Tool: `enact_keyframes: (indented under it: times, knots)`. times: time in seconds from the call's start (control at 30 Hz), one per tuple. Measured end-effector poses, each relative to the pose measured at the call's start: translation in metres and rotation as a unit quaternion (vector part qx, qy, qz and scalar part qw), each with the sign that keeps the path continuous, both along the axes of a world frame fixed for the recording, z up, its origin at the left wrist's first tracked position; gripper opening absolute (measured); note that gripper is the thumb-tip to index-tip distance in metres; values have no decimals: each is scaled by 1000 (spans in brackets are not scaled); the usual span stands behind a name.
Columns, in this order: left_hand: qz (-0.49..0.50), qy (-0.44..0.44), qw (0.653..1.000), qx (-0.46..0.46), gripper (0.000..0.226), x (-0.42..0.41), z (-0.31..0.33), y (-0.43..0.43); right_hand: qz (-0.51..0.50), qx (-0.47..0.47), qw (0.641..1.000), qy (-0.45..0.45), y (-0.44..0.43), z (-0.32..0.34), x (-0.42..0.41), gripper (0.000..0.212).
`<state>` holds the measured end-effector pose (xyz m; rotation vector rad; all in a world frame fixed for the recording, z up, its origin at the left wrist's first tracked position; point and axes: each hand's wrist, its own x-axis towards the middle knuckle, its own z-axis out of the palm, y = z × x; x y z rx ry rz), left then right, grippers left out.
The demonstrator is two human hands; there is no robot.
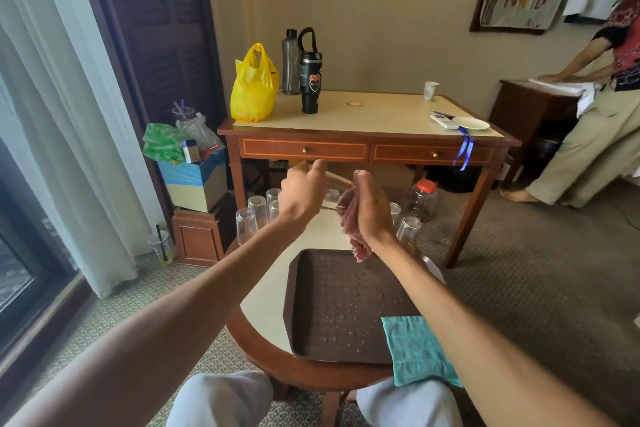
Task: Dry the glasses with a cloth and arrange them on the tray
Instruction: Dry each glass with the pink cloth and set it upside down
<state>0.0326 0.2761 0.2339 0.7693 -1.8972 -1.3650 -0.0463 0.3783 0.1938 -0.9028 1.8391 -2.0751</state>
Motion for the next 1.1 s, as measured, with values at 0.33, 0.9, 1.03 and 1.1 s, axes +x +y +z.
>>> enact_keyframes:
  times: [0.33, 0.9, 1.03, 1.1]
  knots:
    - [-94, 91, 810, -572, 39, 15, -2, 2, 472, 57, 806, -354, 26, -18, -21, 63]
    - [11, -15, 1000, 16, 41, 9, -10, -14, -70, 73, 994, 36, -15, 0, 14, 62]
    - [37, 42, 918, -392, 34, 21, -11, -17, 172, 118, 915, -346, -13, 7, 0, 53]
    - [-29, 61, 870, -488, 39, 24, -13, -22, 248, 162, 872, -390, -7, 2, -7, 58]
